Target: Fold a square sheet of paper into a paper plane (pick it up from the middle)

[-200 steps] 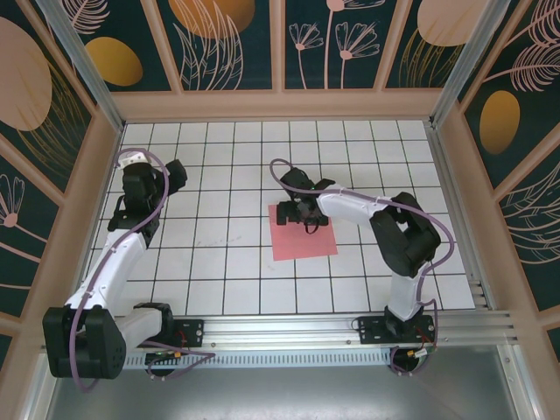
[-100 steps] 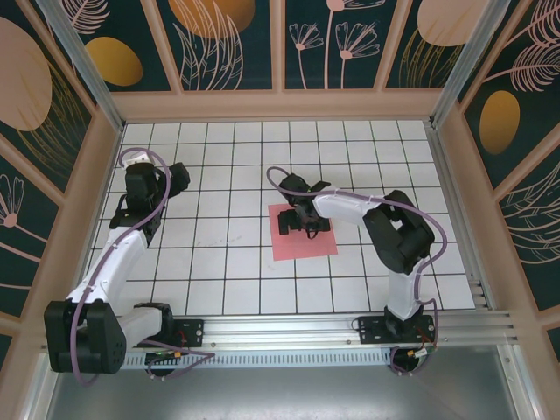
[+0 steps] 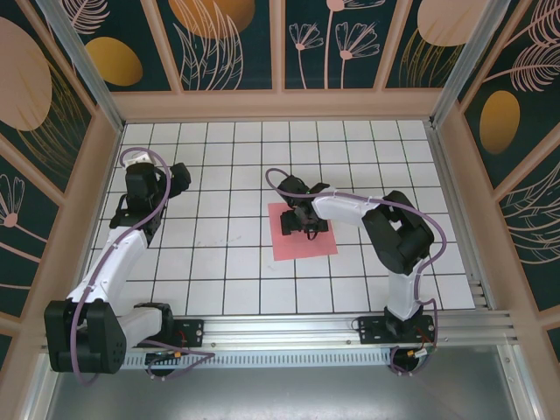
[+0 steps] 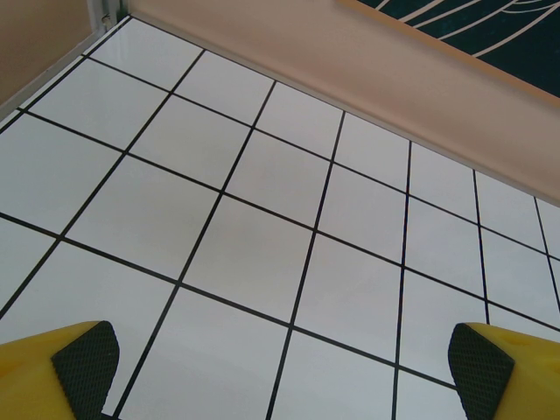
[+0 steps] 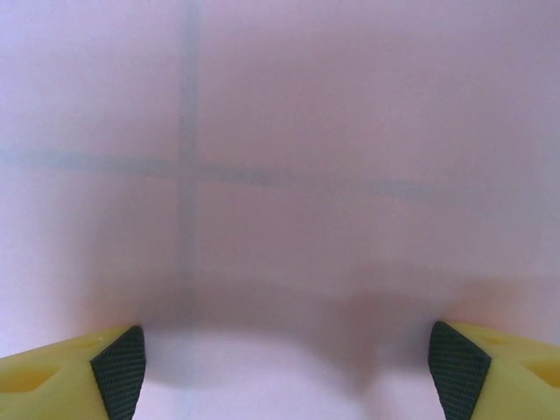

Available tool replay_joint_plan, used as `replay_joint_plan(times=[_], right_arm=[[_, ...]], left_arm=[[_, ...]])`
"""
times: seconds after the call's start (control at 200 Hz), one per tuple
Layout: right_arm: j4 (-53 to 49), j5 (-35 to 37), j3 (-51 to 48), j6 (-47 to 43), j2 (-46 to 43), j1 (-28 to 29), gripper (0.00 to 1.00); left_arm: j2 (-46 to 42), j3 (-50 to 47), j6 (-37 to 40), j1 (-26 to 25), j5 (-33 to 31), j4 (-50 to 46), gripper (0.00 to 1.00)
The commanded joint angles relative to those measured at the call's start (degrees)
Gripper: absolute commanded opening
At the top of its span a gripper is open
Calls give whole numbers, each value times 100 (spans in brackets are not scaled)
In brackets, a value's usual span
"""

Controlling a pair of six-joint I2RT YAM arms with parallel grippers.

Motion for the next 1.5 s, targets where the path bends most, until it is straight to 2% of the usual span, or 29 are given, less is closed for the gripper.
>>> replay_joint_plan(times=[0.0,0.215,0.355,0.44,0.51,0.565,0.645,0.706,0.786,0.996,1.091,1.286,1.491], right_arm=[[-123,-45,-443,81,589,26,84],[-29,20,-421,209,413,1,72],[346,-212,-386,288,-38,-10,59],[835,-626,-444,337,-400,-42,45],[1335,-1162,-547,382,-724,-85,40],[1822,-1605,-697,407,-994,-137,32],[2660,-2392,-1007,546,-1355,-279,29],[3338,-3053,-1286,741,-1527,-420,30],[3916,-3683,-1519,994,-1577,-581,31],[4116,-3812,-1781,1128,-1238,-850,32],[4024,-3581,-1854,1097,-1141,-934,36],[2972,-2382,-1617,456,-929,-1049,51],[2739,-2236,-1678,216,-1034,-1121,62]], left_arm=[[16,76,54,37,97,-70,99],[31,66,-13,33,211,-105,99],[118,37,-242,33,641,-128,98],[217,-82,-516,34,1197,6,99],[332,-204,-799,33,1671,173,96],[415,-366,-1050,19,2142,431,92],[552,-651,-1427,-64,2804,1027,87],[595,-877,-1647,-210,3084,1465,86],[629,-1034,-1783,-492,3003,1669,84],[957,-1342,-2277,-1046,3053,2310,84],[1092,-1436,-2426,-1223,3035,2534,84],[1328,-1325,-2537,-1520,2843,2544,84],[1603,-1225,-2724,-1774,2871,2654,84]])
